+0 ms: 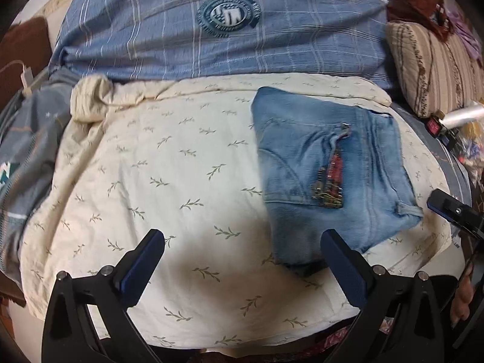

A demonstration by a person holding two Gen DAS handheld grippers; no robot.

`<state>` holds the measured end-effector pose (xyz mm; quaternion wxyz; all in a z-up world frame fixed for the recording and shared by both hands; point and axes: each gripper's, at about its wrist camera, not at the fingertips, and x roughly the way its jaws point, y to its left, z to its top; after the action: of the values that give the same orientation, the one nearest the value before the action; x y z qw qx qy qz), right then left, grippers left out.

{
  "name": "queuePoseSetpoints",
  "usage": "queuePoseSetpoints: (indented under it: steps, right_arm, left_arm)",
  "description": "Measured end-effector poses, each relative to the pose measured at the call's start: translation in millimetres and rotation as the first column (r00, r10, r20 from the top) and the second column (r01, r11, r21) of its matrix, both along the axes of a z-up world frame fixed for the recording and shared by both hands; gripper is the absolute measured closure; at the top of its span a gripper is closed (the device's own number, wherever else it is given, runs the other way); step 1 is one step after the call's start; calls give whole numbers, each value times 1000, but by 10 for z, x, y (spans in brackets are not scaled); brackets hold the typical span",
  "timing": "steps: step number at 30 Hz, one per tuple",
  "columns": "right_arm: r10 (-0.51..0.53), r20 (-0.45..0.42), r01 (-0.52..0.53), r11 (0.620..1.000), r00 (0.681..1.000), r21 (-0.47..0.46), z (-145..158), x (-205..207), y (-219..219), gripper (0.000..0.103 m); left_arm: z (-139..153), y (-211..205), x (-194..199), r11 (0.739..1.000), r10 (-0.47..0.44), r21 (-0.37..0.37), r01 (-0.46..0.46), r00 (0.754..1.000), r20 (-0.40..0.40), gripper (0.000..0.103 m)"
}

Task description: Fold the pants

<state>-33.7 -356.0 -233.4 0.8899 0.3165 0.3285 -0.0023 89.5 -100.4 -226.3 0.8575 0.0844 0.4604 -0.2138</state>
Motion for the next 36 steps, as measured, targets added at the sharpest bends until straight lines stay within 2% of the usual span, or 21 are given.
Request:
queuePoseSetpoints:
  steps: [11,25,36]
  right_arm:
    - [-7,-19,7,1000,1000,-10,-78,139,-42,34]
    - [-31,-65,31,999,997,-10,-181,305,-192,34]
    - [-35,-80,36,999,996,5,-223,380,-239,34]
  left_arm:
    - [-92,-54,335,995,19,-101,-24,998,-57,1]
    - [-213,-245,451,984,-15,-179,-6,993,-117,1]
    - [-267,-308,461,984,-17,-178,-2,994,-107,1]
